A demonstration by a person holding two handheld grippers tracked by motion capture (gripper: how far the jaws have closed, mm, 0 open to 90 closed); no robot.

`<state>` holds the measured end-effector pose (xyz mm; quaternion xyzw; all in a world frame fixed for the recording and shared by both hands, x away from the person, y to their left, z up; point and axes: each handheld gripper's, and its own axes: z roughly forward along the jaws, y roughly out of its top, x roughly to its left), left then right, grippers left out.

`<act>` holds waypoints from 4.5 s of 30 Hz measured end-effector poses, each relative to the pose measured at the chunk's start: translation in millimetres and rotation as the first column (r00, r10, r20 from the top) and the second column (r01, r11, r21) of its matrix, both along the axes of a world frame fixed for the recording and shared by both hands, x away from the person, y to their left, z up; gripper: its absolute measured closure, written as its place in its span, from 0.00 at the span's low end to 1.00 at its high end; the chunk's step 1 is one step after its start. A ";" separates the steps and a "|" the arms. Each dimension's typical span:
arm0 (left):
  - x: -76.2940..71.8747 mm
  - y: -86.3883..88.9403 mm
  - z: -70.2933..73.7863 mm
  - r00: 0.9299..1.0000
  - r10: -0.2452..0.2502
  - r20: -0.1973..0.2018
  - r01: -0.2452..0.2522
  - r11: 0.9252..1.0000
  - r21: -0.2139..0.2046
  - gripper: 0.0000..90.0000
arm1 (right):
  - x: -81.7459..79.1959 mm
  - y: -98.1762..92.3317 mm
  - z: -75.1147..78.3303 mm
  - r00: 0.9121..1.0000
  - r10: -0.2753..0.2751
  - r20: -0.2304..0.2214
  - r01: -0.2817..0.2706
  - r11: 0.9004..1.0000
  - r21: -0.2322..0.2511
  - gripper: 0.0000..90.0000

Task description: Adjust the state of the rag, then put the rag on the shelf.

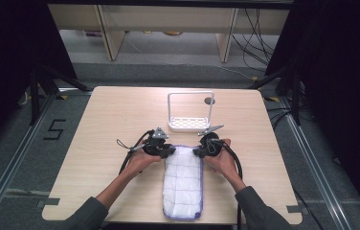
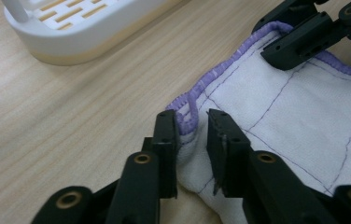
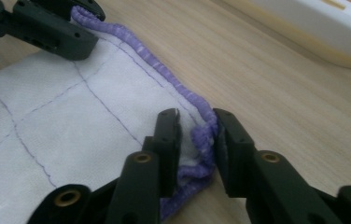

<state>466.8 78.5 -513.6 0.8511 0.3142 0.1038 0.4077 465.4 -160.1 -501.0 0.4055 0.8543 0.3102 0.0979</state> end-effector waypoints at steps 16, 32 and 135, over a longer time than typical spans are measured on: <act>-9.5 14.5 19.0 0.998 -0.020 0.055 0.021 1.000 -0.012 0.95 | -13.8 -0.6 15.6 0.997 0.071 0.026 -0.072 0.995 0.068 0.93; -31.7 19.4 59.3 0.994 -0.023 0.110 0.034 0.995 -0.097 0.95 | -34.9 -7.2 49.7 0.988 0.120 0.100 -0.130 0.986 0.106 0.94; 158.1 -22.7 227.6 0.923 0.272 0.271 -0.234 0.958 -0.165 0.93 | 164.8 -6.5 229.0 0.922 -0.218 0.320 0.172 0.971 0.167 0.92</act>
